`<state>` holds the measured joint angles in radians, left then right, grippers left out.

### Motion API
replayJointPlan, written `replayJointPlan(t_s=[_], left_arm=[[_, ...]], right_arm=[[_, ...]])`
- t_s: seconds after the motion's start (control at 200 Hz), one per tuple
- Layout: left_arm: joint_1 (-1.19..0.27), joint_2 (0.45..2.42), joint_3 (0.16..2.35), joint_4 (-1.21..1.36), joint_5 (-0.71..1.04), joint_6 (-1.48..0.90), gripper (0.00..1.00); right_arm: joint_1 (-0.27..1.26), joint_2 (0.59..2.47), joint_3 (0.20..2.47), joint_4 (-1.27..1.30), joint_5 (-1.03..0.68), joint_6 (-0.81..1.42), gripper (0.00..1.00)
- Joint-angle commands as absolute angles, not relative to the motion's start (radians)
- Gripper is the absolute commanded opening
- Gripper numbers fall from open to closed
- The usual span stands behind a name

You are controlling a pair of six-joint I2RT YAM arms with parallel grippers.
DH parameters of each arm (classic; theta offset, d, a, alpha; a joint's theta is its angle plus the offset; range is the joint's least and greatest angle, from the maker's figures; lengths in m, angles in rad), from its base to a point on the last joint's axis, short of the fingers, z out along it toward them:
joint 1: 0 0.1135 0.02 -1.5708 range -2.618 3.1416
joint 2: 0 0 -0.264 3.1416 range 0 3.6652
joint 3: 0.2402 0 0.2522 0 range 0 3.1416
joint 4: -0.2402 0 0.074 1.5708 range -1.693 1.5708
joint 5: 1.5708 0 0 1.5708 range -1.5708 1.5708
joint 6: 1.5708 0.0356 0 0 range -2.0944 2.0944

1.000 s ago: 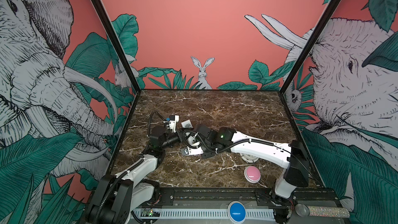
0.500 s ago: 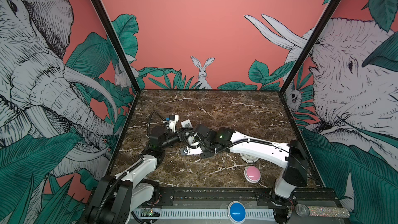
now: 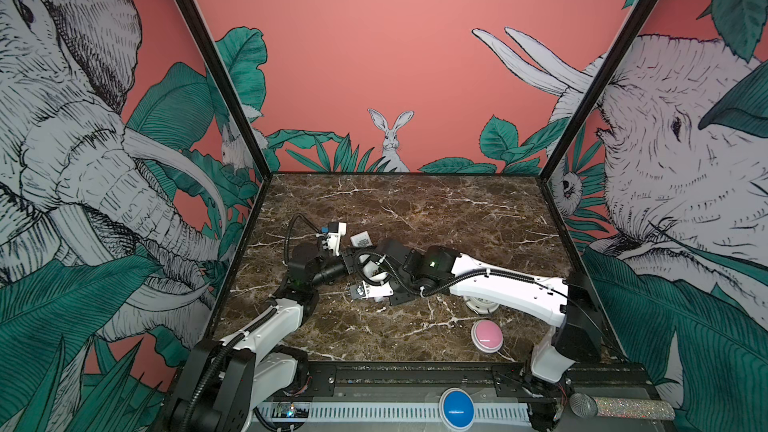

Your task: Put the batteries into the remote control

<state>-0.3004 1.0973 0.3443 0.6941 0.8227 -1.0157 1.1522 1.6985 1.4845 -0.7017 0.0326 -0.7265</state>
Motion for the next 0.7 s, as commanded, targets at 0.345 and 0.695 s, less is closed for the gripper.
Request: replayJointPlan(t_s=[0.345,0.695], left_arm=[[-0.325,1.050,0.373,0.787,0.950,-1.094,0.00],[-0.326,1.051,0.374,0.787,0.949,-1.092,0.00]], right_arm=[[1.142,1.699,1.471,-0.688,0.048,-0.738,0.19],[1.149,1.699,1.476,-0.697,0.067,-0.745,0.19]])
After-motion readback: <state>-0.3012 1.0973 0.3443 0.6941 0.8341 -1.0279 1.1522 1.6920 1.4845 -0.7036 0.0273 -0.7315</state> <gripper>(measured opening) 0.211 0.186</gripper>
